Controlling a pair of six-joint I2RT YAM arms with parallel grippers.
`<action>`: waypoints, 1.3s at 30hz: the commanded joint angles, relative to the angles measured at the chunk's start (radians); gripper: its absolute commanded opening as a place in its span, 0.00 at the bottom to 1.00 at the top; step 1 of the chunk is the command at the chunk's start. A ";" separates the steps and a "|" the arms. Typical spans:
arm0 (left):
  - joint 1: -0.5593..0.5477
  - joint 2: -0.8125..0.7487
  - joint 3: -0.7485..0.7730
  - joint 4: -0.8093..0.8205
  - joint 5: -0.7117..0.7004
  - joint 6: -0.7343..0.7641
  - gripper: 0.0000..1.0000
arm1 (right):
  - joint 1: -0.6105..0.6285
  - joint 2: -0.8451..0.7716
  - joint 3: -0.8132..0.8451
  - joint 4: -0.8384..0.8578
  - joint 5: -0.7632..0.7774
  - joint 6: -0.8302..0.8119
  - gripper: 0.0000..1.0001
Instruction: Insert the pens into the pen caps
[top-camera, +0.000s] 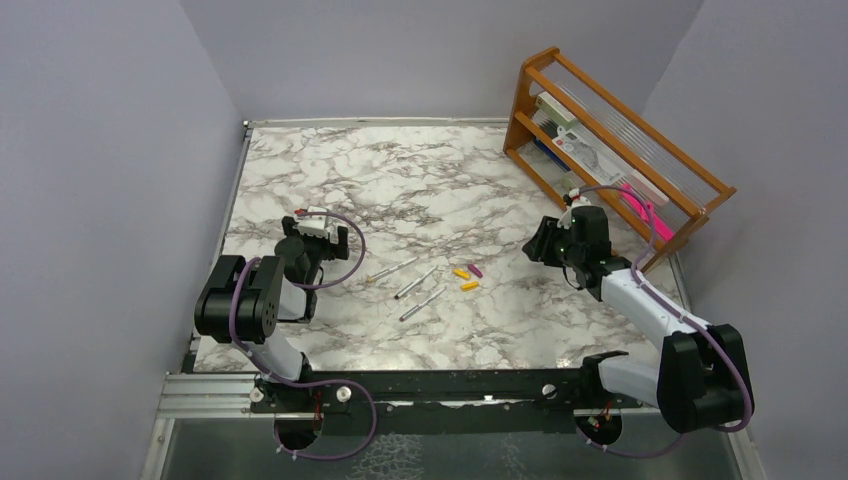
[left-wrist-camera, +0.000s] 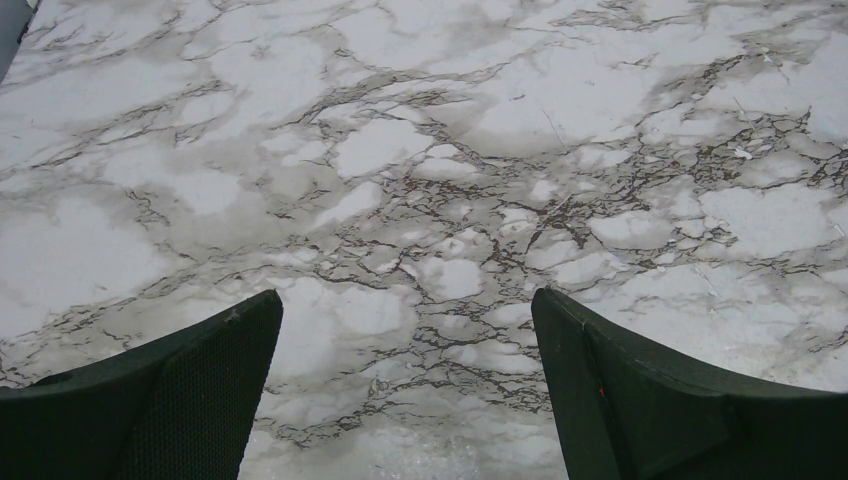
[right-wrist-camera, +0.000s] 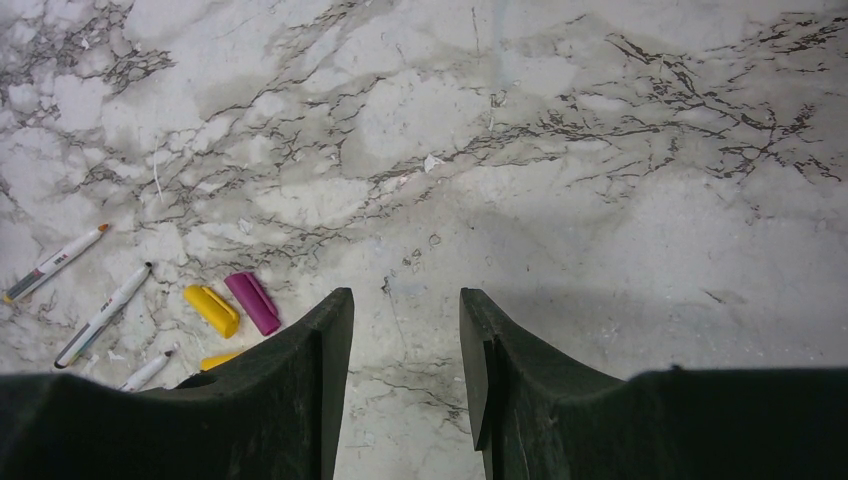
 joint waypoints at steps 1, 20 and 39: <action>-0.003 0.004 0.008 0.033 0.021 -0.007 0.99 | -0.002 0.003 -0.007 0.023 -0.013 -0.007 0.43; -0.003 0.004 0.008 0.032 0.021 -0.007 0.99 | -0.002 -0.048 0.018 -0.030 -0.039 -0.006 0.43; -0.003 0.004 0.008 0.033 0.021 -0.007 0.99 | -0.002 -0.013 0.014 -0.015 -0.056 -0.010 0.42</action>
